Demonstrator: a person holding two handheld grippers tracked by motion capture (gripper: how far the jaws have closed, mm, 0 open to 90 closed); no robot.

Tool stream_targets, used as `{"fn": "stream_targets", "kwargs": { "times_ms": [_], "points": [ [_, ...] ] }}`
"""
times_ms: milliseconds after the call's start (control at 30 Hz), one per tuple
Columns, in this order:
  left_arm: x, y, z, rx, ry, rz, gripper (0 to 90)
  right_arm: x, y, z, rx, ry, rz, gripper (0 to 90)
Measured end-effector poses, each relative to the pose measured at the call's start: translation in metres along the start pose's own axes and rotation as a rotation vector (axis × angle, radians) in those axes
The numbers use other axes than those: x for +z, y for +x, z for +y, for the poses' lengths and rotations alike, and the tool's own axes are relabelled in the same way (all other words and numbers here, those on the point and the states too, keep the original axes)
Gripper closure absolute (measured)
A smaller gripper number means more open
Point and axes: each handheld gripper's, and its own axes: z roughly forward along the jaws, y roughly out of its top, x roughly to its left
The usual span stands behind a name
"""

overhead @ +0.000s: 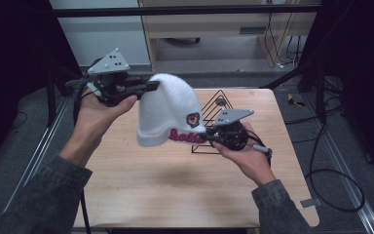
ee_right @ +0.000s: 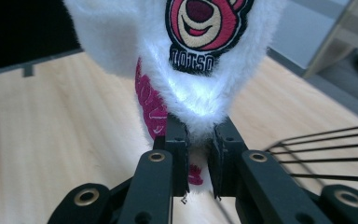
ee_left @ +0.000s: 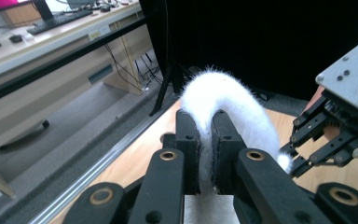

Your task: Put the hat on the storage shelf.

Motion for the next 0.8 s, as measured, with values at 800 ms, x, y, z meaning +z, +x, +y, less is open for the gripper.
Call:
{"fn": "stream_targets", "kwargs": {
  "times_ms": [800],
  "points": [
    [0.078,0.01,0.045,0.0,-0.035,-0.002,83.8,-0.03,-0.085,0.003,0.097,0.012,-0.134,80.5]
  ]
}}
